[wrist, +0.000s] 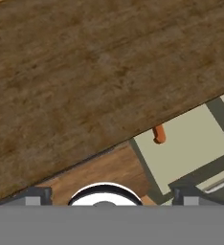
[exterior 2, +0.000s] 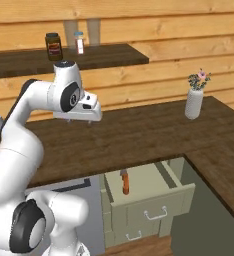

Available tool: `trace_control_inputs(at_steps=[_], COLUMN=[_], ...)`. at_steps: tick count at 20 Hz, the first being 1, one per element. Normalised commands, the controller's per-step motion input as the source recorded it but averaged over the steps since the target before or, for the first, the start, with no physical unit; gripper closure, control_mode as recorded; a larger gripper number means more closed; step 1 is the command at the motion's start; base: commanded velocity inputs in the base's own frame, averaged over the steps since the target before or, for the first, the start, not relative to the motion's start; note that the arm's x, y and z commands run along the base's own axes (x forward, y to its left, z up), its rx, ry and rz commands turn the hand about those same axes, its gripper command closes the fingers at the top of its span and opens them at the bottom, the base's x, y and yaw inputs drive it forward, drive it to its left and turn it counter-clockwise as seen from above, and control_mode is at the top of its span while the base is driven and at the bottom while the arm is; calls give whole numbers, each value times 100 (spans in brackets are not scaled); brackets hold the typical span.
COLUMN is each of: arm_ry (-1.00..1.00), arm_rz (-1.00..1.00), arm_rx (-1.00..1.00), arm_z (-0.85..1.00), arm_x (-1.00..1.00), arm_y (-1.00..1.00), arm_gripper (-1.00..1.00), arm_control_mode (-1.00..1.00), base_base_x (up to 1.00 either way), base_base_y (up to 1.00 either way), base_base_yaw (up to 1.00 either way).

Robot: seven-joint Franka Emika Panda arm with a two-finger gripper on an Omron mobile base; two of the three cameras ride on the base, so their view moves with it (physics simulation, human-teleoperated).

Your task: Pick up the knife from the drawer and place it on the cutting board. Then place the meat from the plate to the cutting board.

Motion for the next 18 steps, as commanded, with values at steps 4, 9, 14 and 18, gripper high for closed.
trace_control_inputs(at_steps=[4, 9, 14, 18], arm_ry=[3, -2, 3, 16], arm_rz=[0, 0, 0, 2], arm_rx=[2, 0, 6, 0], arm_z=[-100, -100, -64, -66], arm_x=[-31, -44, 6, 39], arm_y=[-100, -88, -96, -64], arm_gripper=[-100, -100, -100, -100], arm_control_mode=[-100, -100, -100, -100], base_base_x=[0, 0, 0, 0], base_base_y=[0, 0, 0, 0], base_base_yaw=[0, 0, 0, 0])
